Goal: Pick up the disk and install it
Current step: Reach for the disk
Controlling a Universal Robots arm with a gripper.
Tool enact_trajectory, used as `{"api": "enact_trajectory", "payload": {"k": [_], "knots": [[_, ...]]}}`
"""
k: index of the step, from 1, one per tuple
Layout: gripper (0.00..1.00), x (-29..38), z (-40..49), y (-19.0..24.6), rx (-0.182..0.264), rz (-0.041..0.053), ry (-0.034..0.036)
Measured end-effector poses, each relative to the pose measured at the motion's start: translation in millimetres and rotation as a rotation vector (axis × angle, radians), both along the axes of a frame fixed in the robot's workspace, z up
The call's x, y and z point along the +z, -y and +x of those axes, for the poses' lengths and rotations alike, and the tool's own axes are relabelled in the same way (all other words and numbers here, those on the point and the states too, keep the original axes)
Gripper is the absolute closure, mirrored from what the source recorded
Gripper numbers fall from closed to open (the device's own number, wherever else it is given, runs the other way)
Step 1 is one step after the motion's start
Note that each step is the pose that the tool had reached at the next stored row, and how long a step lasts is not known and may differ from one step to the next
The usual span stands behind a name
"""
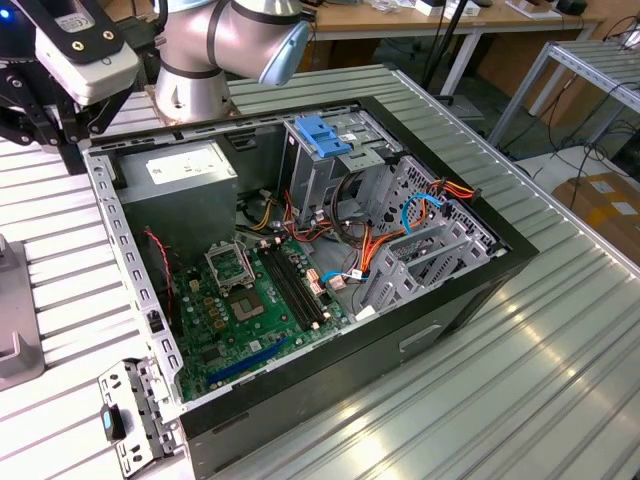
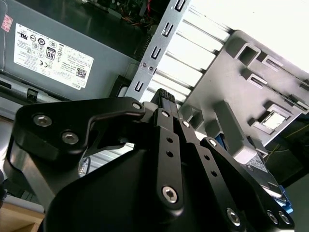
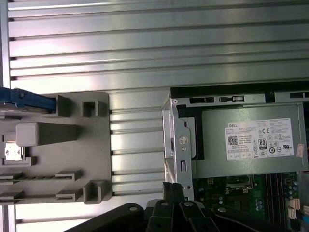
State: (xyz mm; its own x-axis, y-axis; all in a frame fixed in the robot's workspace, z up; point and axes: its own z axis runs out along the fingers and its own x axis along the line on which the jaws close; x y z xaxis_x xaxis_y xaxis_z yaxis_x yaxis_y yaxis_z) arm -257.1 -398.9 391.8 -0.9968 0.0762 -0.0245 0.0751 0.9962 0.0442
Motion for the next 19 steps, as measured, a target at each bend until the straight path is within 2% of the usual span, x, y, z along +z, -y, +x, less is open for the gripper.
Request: {"api": "enact_trajectory", "payload": {"k": [14,15,17,19], "knots": [[0.90,-0.2,-7.8,0.0,0.000,0.0000,0.0000],[0.90,-0.2,-9.4,0.0,0.000,0.0000,0.0000],[0.90,-0.5,-20.6,0.0,0.000,0.0000,0.0000],[0.90,-0.8,-27.0,0.0,0.000,0.0000,0.0000]]}}
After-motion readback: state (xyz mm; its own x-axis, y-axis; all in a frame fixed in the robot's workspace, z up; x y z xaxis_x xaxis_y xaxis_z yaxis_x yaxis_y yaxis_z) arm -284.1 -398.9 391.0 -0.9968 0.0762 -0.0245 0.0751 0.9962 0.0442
